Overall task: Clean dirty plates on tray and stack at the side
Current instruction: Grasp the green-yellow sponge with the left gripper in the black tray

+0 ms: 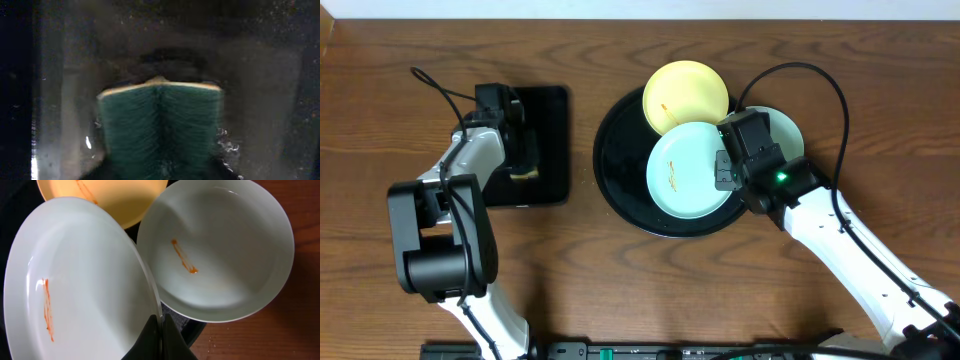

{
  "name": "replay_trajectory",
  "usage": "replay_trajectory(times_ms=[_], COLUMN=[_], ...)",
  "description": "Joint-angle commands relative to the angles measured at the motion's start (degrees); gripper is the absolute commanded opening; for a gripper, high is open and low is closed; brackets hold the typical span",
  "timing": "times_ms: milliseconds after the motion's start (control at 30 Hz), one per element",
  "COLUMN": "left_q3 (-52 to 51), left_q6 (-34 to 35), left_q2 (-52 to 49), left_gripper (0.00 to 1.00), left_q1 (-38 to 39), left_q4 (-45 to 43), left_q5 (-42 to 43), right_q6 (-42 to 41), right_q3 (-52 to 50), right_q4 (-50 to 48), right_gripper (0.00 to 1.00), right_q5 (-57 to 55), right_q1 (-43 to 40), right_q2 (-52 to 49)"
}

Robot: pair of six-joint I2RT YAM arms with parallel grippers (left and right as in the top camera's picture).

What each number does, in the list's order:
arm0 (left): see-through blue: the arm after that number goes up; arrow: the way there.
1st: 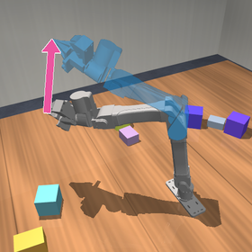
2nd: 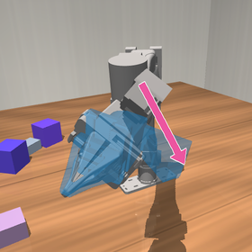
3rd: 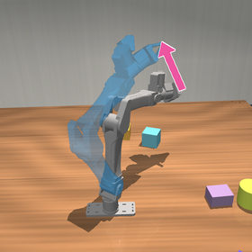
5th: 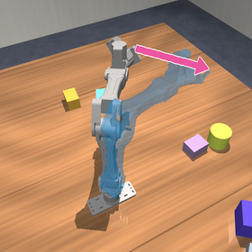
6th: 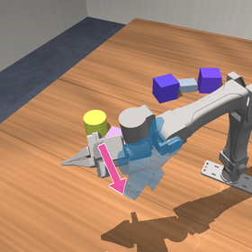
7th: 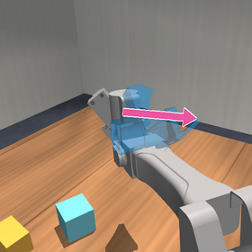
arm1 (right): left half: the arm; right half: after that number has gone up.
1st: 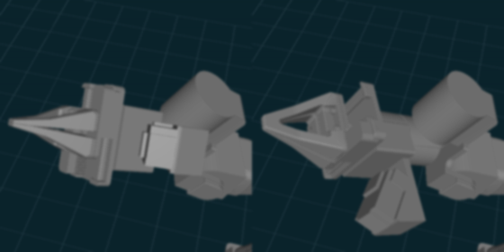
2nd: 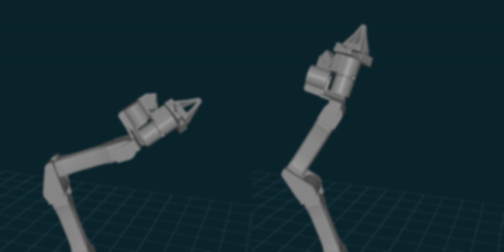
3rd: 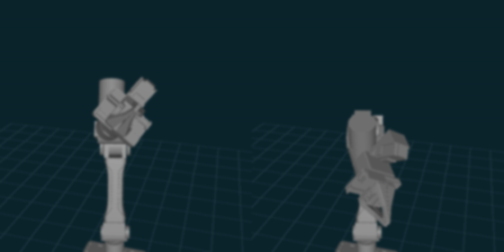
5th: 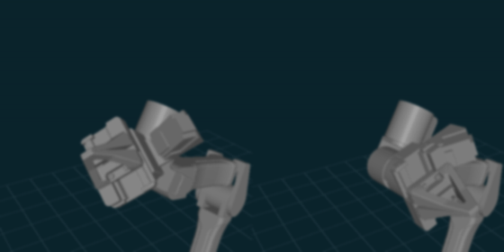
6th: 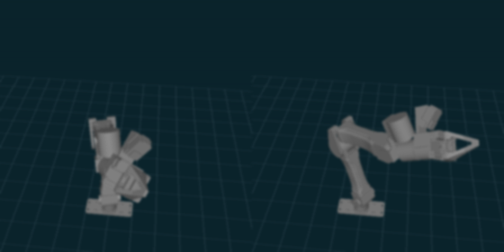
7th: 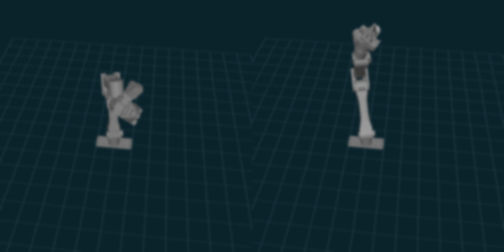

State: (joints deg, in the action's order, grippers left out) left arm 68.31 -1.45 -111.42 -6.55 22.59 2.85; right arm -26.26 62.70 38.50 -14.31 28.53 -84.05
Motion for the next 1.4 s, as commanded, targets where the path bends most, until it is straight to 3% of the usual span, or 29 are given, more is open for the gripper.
replay_trajectory(times_ms=[0, 33, 67, 100, 133, 200, 367, 400, 467, 533, 567, 600, 700, 733, 767, 833, 933, 1067, 1200, 1233, 1333, 1367], left_q3=[-0.4, -0.4, -0.4, -0.4, -0.4, -0.4, -0.4, -0.4, -0.4, -0.4, -0.4, -0.4, -0.3, -0.3, -0.3, -0.3, -0.3, -0.3, 0.7, 0.9, 0.9, 0.9], left_q6=[0.0, 0.0, 0.0, 0.0, 0.0, 0.0, 0.0, 0.0, 0.0, 0.0, 0.0, 0.0, 0.0, 0.0, 0.0, 0.0, 2.2, 2.8, 2.8, 2.8, 2.8, 2.8], left_q2=[-1.1, -1.1, -1.1, -1.1, -1.1, -1.1, -1.3, -1.6, -2.0, -2.7, -3.3, -3.7, -3.3, -3.1, -2.4, -1.1, -0.7, -0.7, 2.3, 4.2, 9.2, 10.2], left_gripper=[0.11, 0.13, 0.30, 0.71, 0.81, 0.83, 0.73, 0.64, 0.57, 0.36, 0.19, 0.14, 0.14, 0.31, 0.73, 0.76, 0.75, 0.61, 0.59, 0.56, 0.24, 0.19], left_q1=[0.0, 0.0, 0.0, 0.0, 0.0, 0.0, 0.0, 0.0, 0.0, 0.0, 0.0, 0.0, 0.0, 0.0, 0.0, 0.0, 0.0, 0.0, 0.0, 0.0, 0.0, 0.0], left_q4=[0.0, 0.0, 0.0, -0.4, -0.7, -2.2, -6.0, -7.0, -7.3, -7.3, -7.3, -7.3, -7.8, -8.0, -7.9, -6.2, -1.9, 1.4, 1.9, 2.2, 2.8, 2.9], left_q5=[0.1, 0.1, 0.1, 0.1, 0.1, 0.2, 0.1, 0.2, 0.2, 0.1, 0.1, 0.1, 0.1, 0.2, 0.2, 0.2, 0.2, 0.2, 0.2, 0.2, 0.2, 0.2], right_q6=[0.6, 0.6, 0.6, 0.6, 0.6, 0.6, 0.6, 0.6, 0.6, 0.6, 0.6, 0.6, 0.6, 0.6, 0.6, 0.6, 0.6, 0.6, 0.6, 0.6, 0.6, 0.6], right_q3=[-0.2, -0.2, -0.2, -0.2, -0.2, -0.2, -0.2, -0.2, -0.2, -0.2, -0.2, -0.2, -0.2, -0.2, -0.2, -0.2, -0.2, -0.2, -0.2, -0.2, -0.2, -0.2], right_q4=[0.1, 0.1, 0.1, 0.1, 0.1, 0.1, 0.1, 0.0, 0.0, 0.0, 0.0, 0.0, 0.0, 0.1, 0.1, 0.1, 0.1, 0.1, 0.1, 0.1, 0.1, 0.1], right_gripper=[0.01, 0.01, 0.01, 0.01, 0.01, 0.01, 0.01, 0.01, 0.01, 0.01, 0.01, 0.01, 0.01, 0.01, 0.01, 0.02, 0.02, 0.02, 0.02, 0.03, 0.03, 0.03], right_q5=[0.2, 0.2, 0.2, 0.2, 0.2, 0.2, 0.2, 0.2, 0.2, 0.2, 0.2, 0.2, 0.2, 0.2, 0.2, 0.2, 0.2, 0.2, 0.2, 0.2, 0.2, 0.2], right_q1=[0.4, 0.4, 0.4, 0.4, 0.4, 0.4, 0.4, 0.4, 0.4, 0.4, 0.4, 0.4, 0.4, 0.4, 0.4, 0.4, 0.4, 0.4, 0.4, 0.4, 0.4, 0.4], right_q2=[0.0, 0.0, 0.0, 0.0, 0.0, 0.0, 0.0, 0.0, 0.0, 0.0, 0.0, 0.0, 0.0, 0.0, 0.0, 0.0, 0.0, 0.0, 0.0, 0.0, 0.0, 0.0])
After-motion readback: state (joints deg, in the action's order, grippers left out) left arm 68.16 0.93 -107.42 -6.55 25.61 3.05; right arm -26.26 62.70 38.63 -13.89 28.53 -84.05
